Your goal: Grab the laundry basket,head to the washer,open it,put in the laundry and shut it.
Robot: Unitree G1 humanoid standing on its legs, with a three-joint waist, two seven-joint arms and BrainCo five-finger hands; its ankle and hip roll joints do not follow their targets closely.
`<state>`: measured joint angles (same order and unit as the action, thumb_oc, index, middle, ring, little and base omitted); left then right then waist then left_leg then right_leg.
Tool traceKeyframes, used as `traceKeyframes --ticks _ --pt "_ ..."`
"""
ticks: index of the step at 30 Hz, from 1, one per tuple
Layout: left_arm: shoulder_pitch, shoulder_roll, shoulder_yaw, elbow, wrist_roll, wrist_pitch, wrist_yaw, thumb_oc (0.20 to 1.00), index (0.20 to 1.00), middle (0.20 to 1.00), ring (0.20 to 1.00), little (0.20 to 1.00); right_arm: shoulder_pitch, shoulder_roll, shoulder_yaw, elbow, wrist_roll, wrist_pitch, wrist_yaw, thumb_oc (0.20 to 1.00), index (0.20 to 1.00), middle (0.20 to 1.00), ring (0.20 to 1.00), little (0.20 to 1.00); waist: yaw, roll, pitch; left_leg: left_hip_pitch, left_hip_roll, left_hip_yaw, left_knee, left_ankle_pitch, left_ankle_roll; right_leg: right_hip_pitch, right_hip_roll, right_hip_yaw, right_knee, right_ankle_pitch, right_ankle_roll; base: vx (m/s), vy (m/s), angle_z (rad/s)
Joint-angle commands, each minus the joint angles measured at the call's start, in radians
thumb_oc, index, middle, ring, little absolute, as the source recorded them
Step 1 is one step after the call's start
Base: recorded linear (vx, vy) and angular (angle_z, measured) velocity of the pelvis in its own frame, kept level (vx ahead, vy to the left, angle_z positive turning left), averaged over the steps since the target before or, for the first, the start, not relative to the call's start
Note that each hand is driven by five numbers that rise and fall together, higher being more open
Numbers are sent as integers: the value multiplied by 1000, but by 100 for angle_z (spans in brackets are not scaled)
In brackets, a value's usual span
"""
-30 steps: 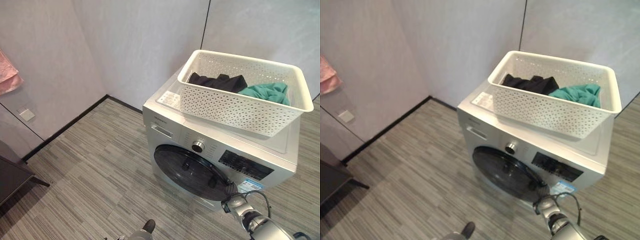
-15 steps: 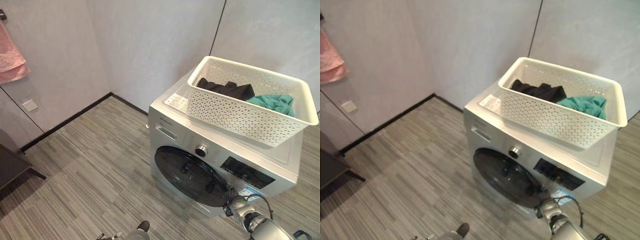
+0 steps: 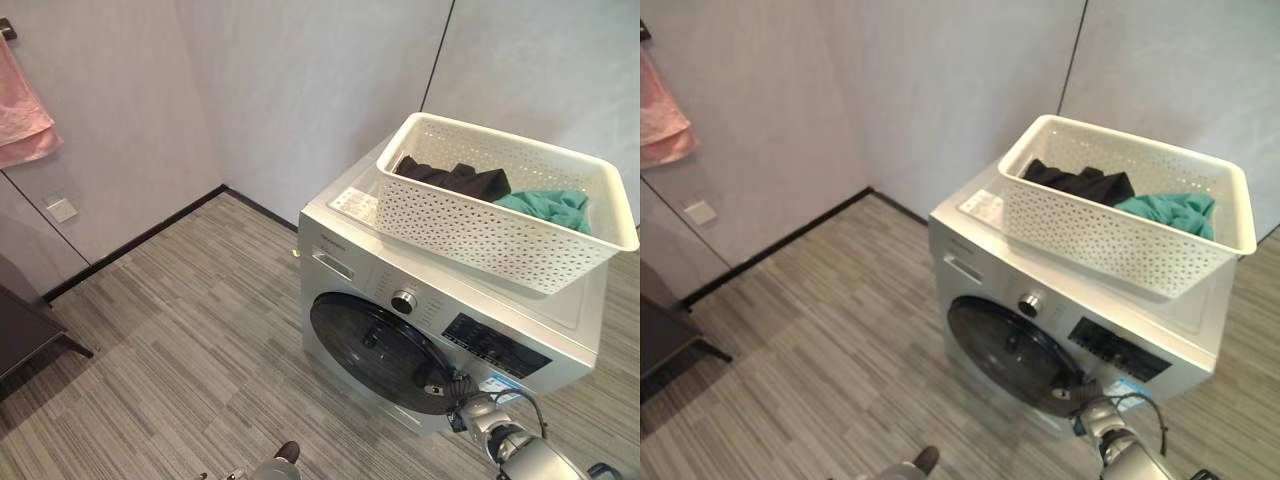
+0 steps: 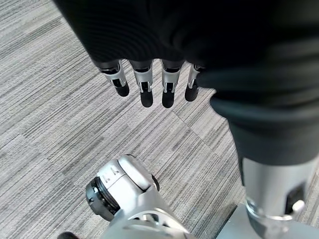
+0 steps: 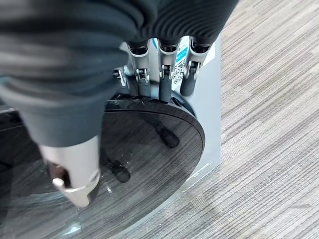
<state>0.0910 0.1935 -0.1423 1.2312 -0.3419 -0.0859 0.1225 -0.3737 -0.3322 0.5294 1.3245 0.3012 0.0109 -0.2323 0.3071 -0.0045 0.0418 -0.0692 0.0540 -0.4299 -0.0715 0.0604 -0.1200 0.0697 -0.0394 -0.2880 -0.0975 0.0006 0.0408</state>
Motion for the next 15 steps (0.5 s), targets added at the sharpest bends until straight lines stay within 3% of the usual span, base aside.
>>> traceKeyframes --ticks 1,5,11,12,13,14,15 --pt "-48 18 -93 38 32 -24 -33 1000 1000 1000 1000 1000 -53 250 -21 -18 57 -37 267 1000 1000 1000 1000 1000 102 23 5 -45 -57 -50 -16 20 52 12 -92 68 10 -72 56 -53 44 -1" --pt "-54 14 -128 18 36 -22 -53 1000 1000 1000 1000 1000 -73 253 -31 27 72 -27 295 1000 1000 1000 1000 1000 126 41 15 -66 -64 -69 -16 32 50 1 -89 57 10 -73 57 -44 34 1" --pt "-72 0 -218 10 62 -15 -88 1000 1000 1000 1000 1000 -57 304 -53 73 230 3 350 1000 1000 1000 1000 1000 172 65 39 -108 -86 -137 -11 53 38 -7 -79 -2 10 -87 49 -15 20 29" --pt "-76 -3 -225 14 65 -13 -87 1000 1000 1000 1000 1000 -53 320 -54 65 271 1 354 780 780 780 780 780 177 65 43 -113 -89 -144 -11 54 35 -6 -79 -13 10 -89 48 -3 21 50" --pt "-78 -4 -229 19 62 -13 -86 1000 1000 1000 1000 1000 -49 333 -52 57 311 -1 357 404 404 404 404 404 180 66 46 -117 -92 -148 -11 55 33 -7 -79 -20 10 -90 48 -16 23 44" --pt "-83 -5 -231 23 57 -12 -85 1000 1000 1000 1000 1000 -48 350 -45 48 347 -3 360 216 216 216 216 216 183 66 50 -120 -93 -152 -10 57 32 -8 -79 -25 10 -90 47 -14 22 42" --pt "-87 -6 -232 27 53 -13 -82 1000 1000 1000 1000 1000 -45 362 -37 40 365 -10 358 216 216 216 216 216 187 66 55 -123 -95 -155 -10 58 30 -7 -79 -30 10 -91 47 -18 14 22"
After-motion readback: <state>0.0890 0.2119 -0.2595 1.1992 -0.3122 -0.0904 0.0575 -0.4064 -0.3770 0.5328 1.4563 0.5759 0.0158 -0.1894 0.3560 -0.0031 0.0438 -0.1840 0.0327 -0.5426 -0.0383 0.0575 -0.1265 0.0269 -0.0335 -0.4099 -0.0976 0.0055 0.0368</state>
